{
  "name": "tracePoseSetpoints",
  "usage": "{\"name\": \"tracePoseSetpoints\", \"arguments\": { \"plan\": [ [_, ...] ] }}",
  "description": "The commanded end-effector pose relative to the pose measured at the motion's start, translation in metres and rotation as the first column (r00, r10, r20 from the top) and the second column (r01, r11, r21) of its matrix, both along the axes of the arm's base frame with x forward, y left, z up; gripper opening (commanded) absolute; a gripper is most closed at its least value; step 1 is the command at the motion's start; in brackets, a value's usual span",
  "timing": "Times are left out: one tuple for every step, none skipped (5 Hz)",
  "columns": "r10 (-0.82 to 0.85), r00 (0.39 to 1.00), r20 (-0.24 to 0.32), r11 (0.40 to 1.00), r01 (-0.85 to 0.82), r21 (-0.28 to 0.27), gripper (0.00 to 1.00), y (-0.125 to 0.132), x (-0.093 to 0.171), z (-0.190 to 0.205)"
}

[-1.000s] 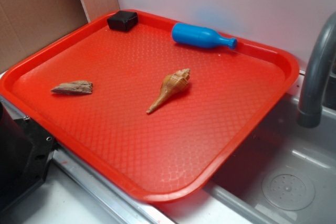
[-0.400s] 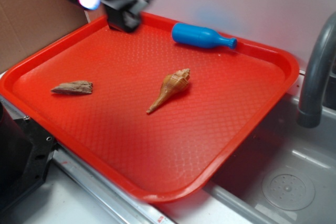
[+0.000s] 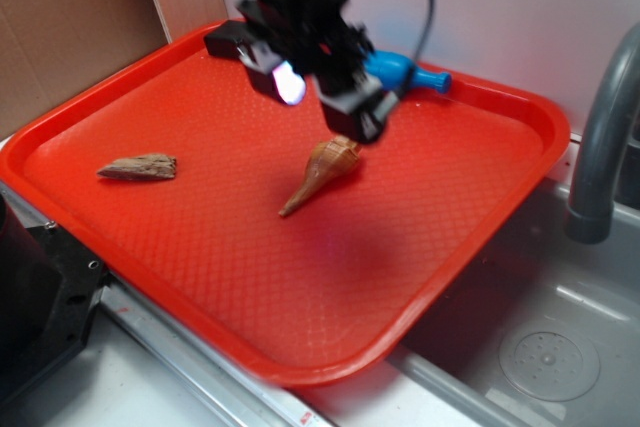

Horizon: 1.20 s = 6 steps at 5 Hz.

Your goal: Grab the shell.

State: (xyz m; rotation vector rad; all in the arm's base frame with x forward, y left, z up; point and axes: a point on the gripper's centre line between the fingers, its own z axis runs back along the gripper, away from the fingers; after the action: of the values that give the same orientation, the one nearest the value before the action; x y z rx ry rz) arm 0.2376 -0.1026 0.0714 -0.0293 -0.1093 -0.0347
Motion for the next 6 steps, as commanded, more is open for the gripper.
{"name": "tracePoseSetpoints", "arguments": {
  "plan": [
    [-0.064,0.998,0.023,0.998,0.064,0.004,1.00,-0.005,0.021,-0.020],
    [-0.057,0.998,0.017,0.998,0.057,-0.004,1.00,0.007,0.016,-0.028],
    [-0.036,0.999,-0.017,0.999,0.036,0.001,1.00,0.016,0.015,-0.035],
    [-0.009,1.000,-0.003,1.000,0.009,-0.006,0.00,0.020,0.007,-0.028],
    [-0.009,1.000,0.029,0.999,0.008,0.053,0.00,0.022,-0.008,0.010],
    [-0.012,0.997,0.071,0.999,0.008,0.049,0.00,0.029,-0.031,0.060]
  ]
}}
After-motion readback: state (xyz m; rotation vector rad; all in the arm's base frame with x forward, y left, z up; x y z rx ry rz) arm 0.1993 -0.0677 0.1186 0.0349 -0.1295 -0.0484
